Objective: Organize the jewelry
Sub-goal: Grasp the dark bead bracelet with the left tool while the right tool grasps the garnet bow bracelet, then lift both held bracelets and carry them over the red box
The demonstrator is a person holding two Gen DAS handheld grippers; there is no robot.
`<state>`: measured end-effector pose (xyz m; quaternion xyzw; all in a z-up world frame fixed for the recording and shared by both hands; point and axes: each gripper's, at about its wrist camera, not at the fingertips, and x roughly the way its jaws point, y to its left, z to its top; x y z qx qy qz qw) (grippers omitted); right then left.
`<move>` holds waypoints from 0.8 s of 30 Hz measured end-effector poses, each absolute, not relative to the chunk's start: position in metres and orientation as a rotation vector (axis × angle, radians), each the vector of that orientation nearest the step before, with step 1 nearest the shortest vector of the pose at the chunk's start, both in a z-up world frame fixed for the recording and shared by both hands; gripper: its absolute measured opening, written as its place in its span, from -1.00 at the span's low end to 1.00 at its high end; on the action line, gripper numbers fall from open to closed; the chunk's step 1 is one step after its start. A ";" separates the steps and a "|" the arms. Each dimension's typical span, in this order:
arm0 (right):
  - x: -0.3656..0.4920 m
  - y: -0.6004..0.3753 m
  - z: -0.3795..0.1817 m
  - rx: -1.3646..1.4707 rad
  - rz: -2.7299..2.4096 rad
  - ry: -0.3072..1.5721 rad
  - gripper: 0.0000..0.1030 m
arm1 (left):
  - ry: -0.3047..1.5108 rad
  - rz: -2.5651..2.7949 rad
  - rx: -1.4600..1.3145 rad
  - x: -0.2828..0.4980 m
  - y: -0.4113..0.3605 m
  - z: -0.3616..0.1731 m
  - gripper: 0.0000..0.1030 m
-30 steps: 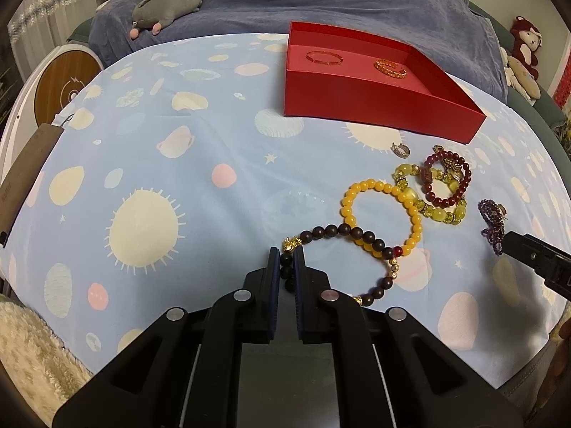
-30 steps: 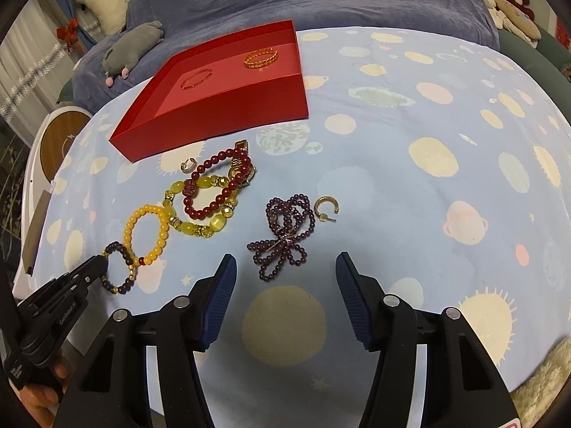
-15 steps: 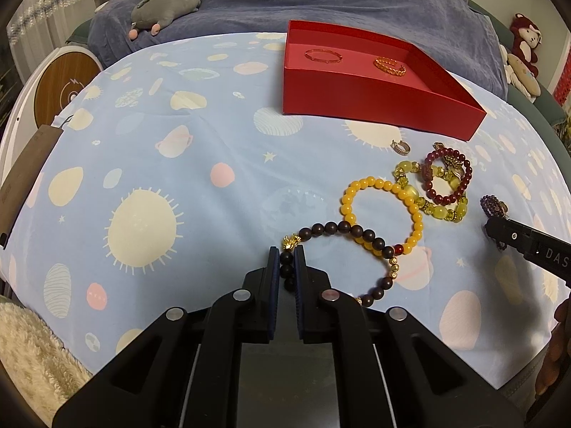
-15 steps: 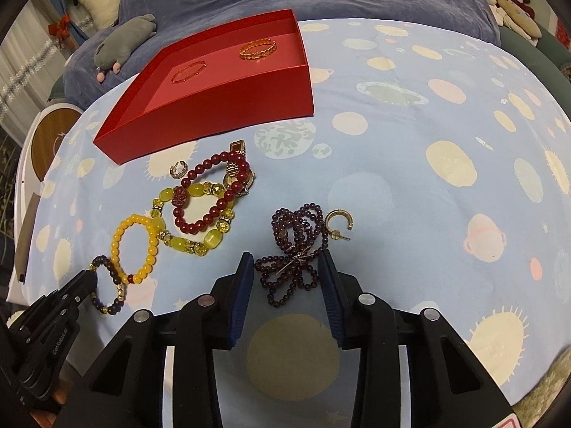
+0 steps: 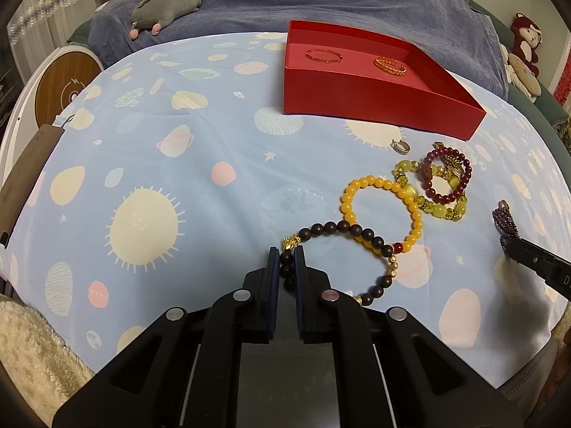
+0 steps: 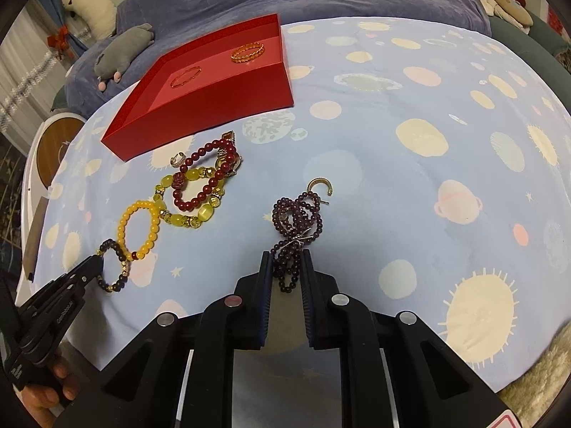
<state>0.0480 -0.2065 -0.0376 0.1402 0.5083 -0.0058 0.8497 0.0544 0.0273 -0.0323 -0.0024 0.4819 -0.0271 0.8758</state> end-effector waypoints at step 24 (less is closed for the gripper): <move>0.020 -0.216 0.012 0.343 0.060 1.001 -0.93 | 0.957 -0.106 -0.092 0.039 0.028 0.018 -0.85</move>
